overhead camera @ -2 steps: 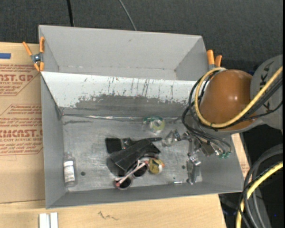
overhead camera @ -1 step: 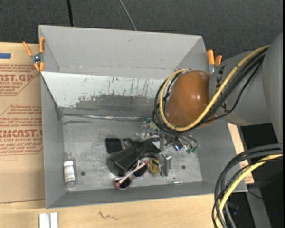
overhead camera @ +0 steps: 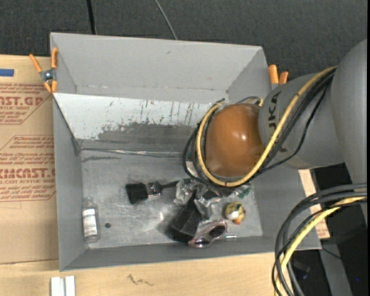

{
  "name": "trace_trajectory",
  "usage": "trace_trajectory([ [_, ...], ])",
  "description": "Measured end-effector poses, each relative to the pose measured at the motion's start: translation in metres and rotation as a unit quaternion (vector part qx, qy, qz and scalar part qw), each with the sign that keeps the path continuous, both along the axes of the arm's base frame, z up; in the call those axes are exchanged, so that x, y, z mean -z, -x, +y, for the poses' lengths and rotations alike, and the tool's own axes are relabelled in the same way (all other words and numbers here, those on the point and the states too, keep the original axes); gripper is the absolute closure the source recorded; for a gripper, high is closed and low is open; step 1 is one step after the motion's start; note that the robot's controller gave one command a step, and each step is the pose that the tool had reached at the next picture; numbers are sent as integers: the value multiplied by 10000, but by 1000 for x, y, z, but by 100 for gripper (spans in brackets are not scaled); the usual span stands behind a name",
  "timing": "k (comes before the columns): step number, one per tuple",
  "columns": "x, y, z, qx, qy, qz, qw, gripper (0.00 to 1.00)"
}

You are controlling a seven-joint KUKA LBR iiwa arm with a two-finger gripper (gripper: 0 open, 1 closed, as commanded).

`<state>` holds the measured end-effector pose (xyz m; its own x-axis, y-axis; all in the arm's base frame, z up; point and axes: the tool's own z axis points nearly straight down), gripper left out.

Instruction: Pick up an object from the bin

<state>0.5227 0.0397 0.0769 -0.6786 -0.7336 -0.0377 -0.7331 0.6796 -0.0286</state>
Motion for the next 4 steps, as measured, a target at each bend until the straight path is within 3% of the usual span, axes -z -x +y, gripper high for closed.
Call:
trace_trajectory([
  [2,-4,0,0,0,5,28,10000,100],
  [4,-32,5,0,-2,32,211,9998,100],
])
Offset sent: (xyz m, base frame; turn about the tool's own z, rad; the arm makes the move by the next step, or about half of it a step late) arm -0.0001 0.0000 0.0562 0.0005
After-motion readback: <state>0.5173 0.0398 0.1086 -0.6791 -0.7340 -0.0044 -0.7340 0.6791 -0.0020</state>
